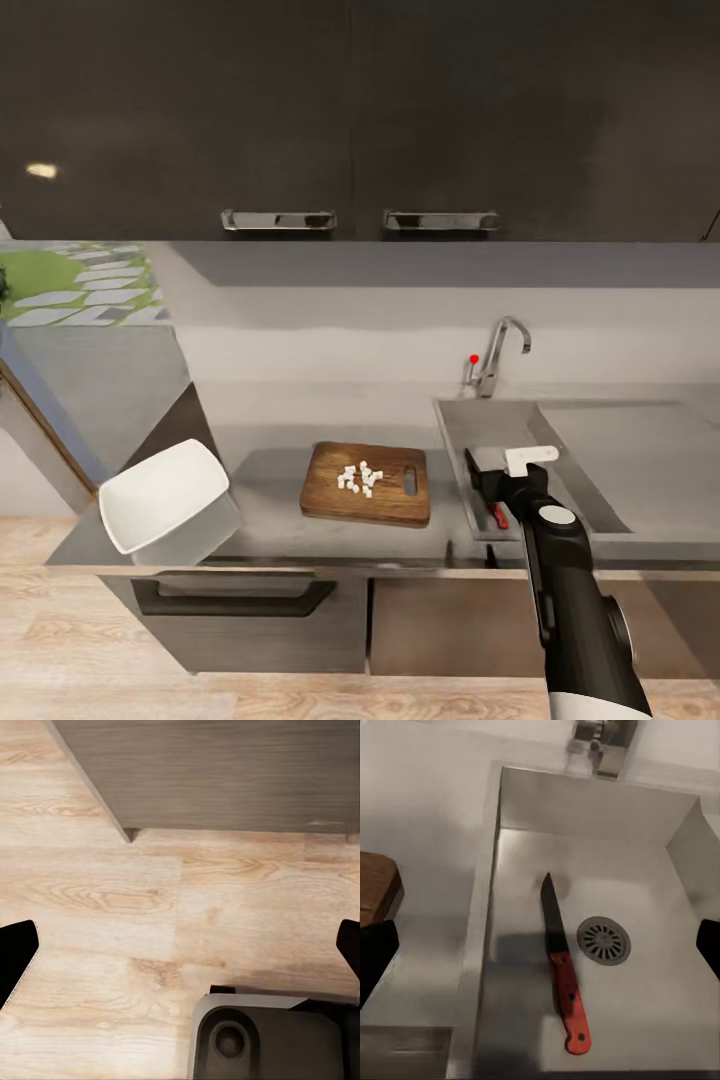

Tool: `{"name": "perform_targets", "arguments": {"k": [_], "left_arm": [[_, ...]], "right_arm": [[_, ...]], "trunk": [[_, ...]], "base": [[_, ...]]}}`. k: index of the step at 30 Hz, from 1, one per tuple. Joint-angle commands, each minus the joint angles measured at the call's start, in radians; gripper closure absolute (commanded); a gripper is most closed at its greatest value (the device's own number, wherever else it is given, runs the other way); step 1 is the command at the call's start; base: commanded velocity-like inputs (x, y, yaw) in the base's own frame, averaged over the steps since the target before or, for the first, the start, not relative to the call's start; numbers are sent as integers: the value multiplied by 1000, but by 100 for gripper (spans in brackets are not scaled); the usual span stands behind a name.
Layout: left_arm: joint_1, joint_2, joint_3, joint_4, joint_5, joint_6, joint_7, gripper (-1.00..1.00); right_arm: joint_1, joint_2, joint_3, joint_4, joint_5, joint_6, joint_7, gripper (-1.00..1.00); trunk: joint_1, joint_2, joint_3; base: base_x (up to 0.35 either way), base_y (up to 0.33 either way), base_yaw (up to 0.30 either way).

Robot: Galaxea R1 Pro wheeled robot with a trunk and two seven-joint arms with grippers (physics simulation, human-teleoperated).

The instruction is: In the kitchen, take the Vidalia onion out of the sink, dice it on the chopping board with the paring knife, put the diced onion into the bowl on the countertop, then place both the paring knife and the chopping board into the sink.

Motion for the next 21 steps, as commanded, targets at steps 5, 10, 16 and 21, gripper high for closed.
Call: {"name": "perform_targets", "arguments": {"k": [5,10,16,21], "left_arm": [[0,3,-8,-1,5,-1,8,-100],[0,3,-8,-1,5,-1,8,-100],[0,3,-8,-2,5,-2,8,-100],[0,3,-8,-2,5,-2,8,-100]], "right_arm": [[-1,1,-4,0,11,3,8,-100],[-1,1,-4,1,9,3,8,-100],[-1,1,-2,3,8,3,9,-100],[-1,1,-3,3,8,3,9,-100]], "trunk": [[1,-2,-2],[1,-2,-2],[1,-2,-2],[1,-2,-2]], "base": [[28,249,0],[8,52,0],[69,255,0],[16,102,0]]}}
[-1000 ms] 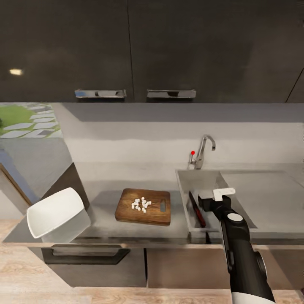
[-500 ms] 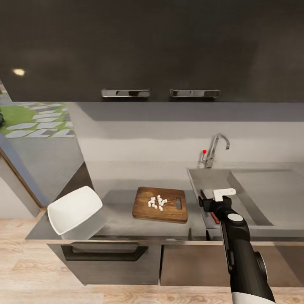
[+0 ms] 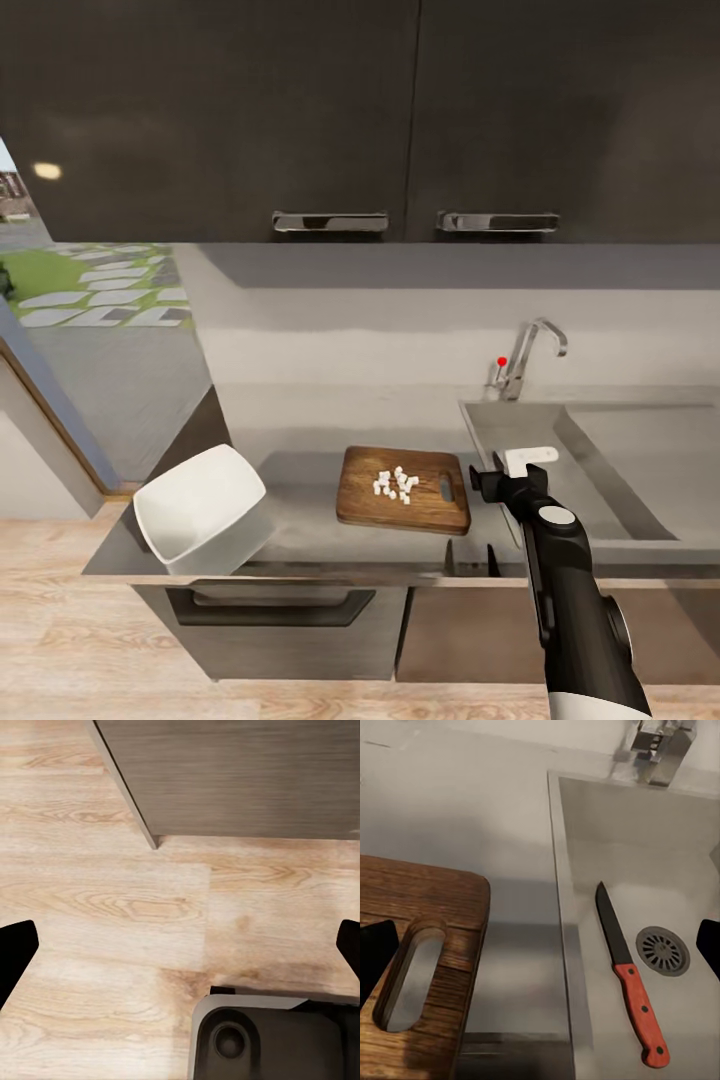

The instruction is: In the kitchen, take the Vidalia onion out of the sink, dice it on the chopping board with the paring knife, put the diced onion into the bowl on the countertop, then place both the paring knife and the chopping board into the sink.

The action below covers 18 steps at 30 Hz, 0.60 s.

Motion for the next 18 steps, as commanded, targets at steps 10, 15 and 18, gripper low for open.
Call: {"name": "perform_targets", "arguments": {"k": [10,15,18], "left_arm": [[0,1,-7,0,5,-1,8,-100],[0,0,-7,0,5,-1,8,-100],[0,0,-7,1,5,-1,8,-100]], "right_arm": [[-1,1,-2,0,10,3,10,-100],[-1,1,-3,0,10,3,10,-100],[-1,1,-2,0,10,3,10,-100]], "trunk": [[1,-2,-14],[1,-2,-21],[1,-2,-26]], "base": [[69,3,0],[142,0,0],[12,0,0]]}}
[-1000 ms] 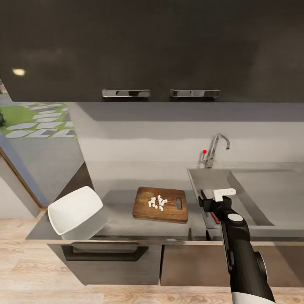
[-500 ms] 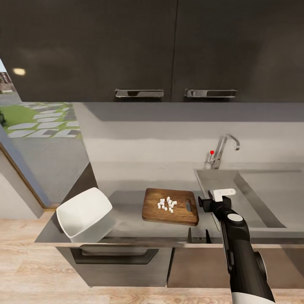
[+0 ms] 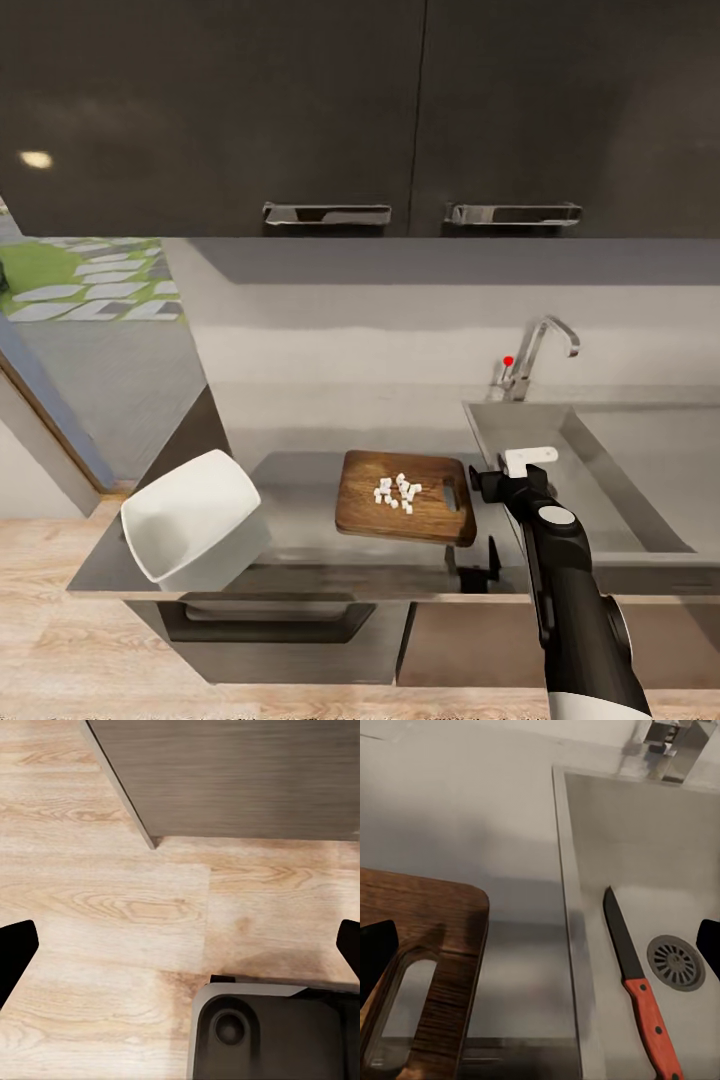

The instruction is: In the kitchen, take the Vidalia onion out of the sink, dice it on the chopping board with the paring knife, put the diced onion into the bowl on the countertop, then place both the paring knife and the chopping board into the sink.

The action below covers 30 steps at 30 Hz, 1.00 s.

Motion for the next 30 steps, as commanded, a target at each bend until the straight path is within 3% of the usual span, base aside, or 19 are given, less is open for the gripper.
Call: {"name": "perform_targets", "arguments": {"k": [1,30], "left_arm": [[0,2,-7,-1,5,-1,8,-100],[0,2,-7,1,5,-1,8,-100]], "right_arm": [[-1,1,-2,-2,11,3,10,-100],[-1,1,-3,-2,11,3,10,-100]], "trunk": [[1,-2,-3],[1,-2,-47]], "base": [[3,0,0],[0,22,0]]}}
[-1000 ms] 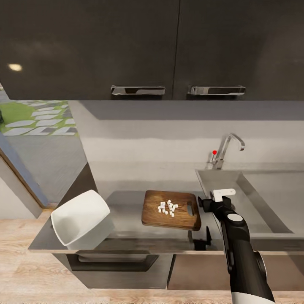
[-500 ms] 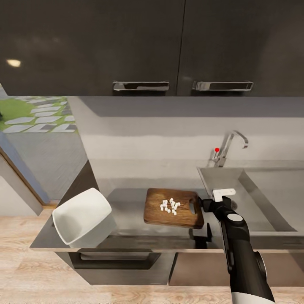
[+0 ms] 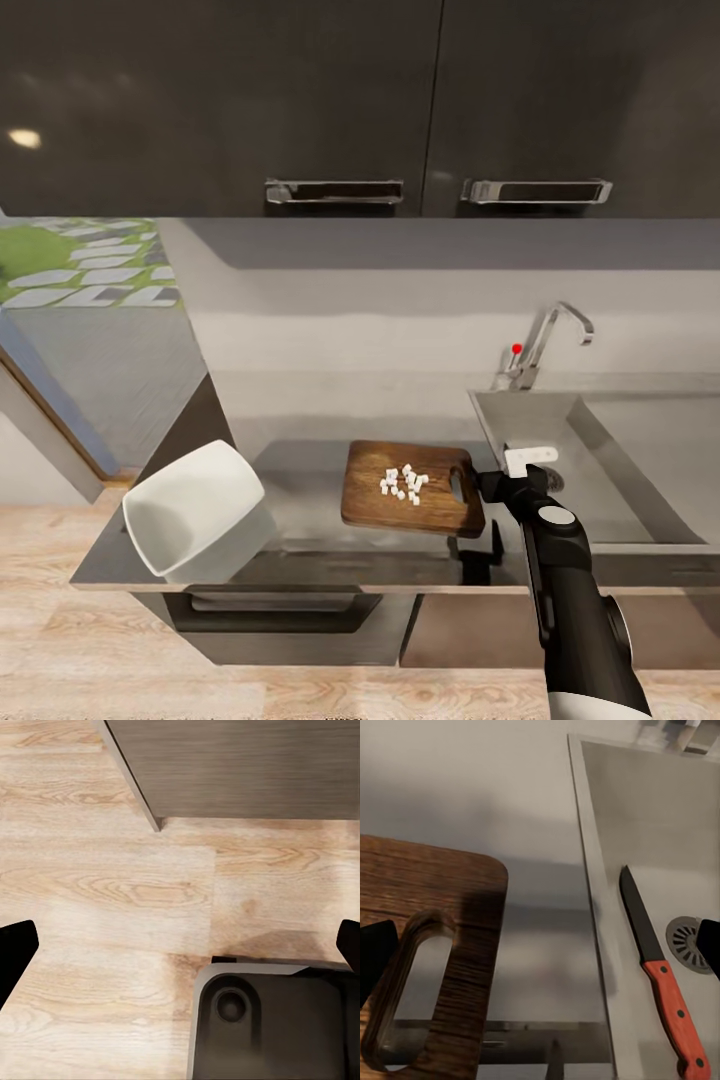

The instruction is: In the kitchen, take the Vidalia onion out of the sink, dice it on the chopping board with the paring knife, put the diced onion into the bowl on the countertop, then place both the paring knife and the chopping board into the sink.

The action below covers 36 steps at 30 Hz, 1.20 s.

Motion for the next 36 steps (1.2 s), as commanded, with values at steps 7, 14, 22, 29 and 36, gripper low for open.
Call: {"name": "perform_targets", "arguments": {"k": [7,14,22,29,36], "left_arm": [[0,2,-7,-1,5,-1,8,-100],[0,2,-7,6,5,-1,8,-100],[0,2,-7,8,5,-1,8,-100],[0,2,-7,8,5,-1,8,-100],[0,2,-7,8,5,-1,8,-100]], "right_arm": [[-1,1,-2,-1,11,3,10,-100],[-1,1,-1,0,11,3,11,-100],[-1,1,-1,1,10,3,11,-100],[-1,1,-1,1,10,3,11,-100],[-1,1,-1,1,10,3,11,-100]], "trunk": [[1,-2,-13],[1,-2,-24],[1,-2,-38],[1,-2,-49],[1,-2,-61]], "base": [[0,31,0],[0,2,0],[0,-29,0],[0,-2,0],[0,0,0]]}}
